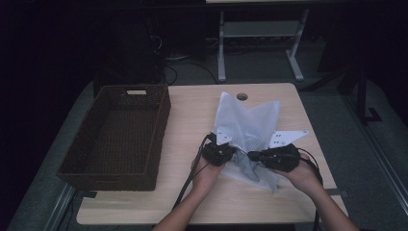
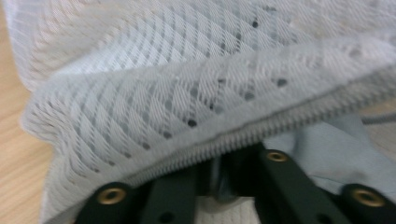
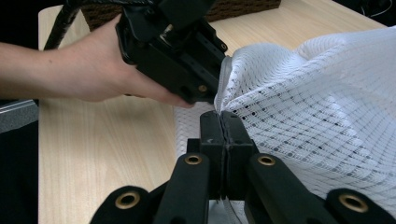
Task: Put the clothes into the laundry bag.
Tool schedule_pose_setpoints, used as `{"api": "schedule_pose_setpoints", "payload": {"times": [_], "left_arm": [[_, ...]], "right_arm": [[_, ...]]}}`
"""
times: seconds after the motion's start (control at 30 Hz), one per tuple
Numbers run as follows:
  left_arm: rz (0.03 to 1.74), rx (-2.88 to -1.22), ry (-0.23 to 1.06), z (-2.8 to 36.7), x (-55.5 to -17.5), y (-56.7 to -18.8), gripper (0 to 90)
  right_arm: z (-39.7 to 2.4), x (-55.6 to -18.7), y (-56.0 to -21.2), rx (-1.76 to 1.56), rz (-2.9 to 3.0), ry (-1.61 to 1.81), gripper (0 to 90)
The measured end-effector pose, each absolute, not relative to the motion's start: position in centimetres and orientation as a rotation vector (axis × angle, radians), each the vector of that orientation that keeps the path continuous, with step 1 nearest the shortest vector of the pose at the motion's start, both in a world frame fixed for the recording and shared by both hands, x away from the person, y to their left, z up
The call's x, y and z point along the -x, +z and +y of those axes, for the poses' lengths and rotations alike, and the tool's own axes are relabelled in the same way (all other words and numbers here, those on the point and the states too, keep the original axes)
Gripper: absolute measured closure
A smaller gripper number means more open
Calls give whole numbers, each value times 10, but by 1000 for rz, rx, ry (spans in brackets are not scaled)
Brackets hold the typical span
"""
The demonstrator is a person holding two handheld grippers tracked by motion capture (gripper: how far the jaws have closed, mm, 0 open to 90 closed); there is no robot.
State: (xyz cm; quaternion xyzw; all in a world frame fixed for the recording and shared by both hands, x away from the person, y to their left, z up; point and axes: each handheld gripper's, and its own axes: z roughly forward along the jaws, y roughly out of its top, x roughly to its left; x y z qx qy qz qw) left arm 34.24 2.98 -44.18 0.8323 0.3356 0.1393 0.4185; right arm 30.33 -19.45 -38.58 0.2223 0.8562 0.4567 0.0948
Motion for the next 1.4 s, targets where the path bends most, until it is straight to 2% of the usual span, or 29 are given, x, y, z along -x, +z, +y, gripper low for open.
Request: {"api": "schedule_pose_setpoints", "payload": {"times": [0.23,0.5,0.73,0.83,0.87,0.9,0.97,1.03,1.17,1.33,1.4], "left_arm": [[798,-2136,287,47,-323,-428,491],[648,-2217,127,39,-291,-436,408],[593,-2252,108,4,-296,-453,401],[597,-2277,128,-5,-302,-456,430],[601,-2280,141,-7,-304,-457,474],[604,-2282,147,-9,-306,-458,528],[611,-2279,164,-12,-309,-459,704],[605,-2273,183,-11,-312,-458,820],[639,-2222,220,-7,-319,-448,845],[662,-2196,242,-3,-332,-437,845],[667,-2192,247,-3,-337,-435,845]], "right_arm": [[-196,-307,-389,-679,2539,1342,880],[-198,-314,-399,-732,2549,1292,878],[-202,-317,-404,-771,2546,1267,869],[-203,-318,-404,-777,2545,1267,869],[-203,-318,-404,-779,2544,1267,869],[-204,-318,-404,-780,2542,1268,869],[-204,-318,-404,-785,2538,1270,870],[-206,-318,-404,-788,2535,1272,872],[-208,-317,-403,-793,2529,1273,870],[-219,-312,-398,-827,2493,1310,760],[-223,-306,-395,-832,2491,1318,753]]}}
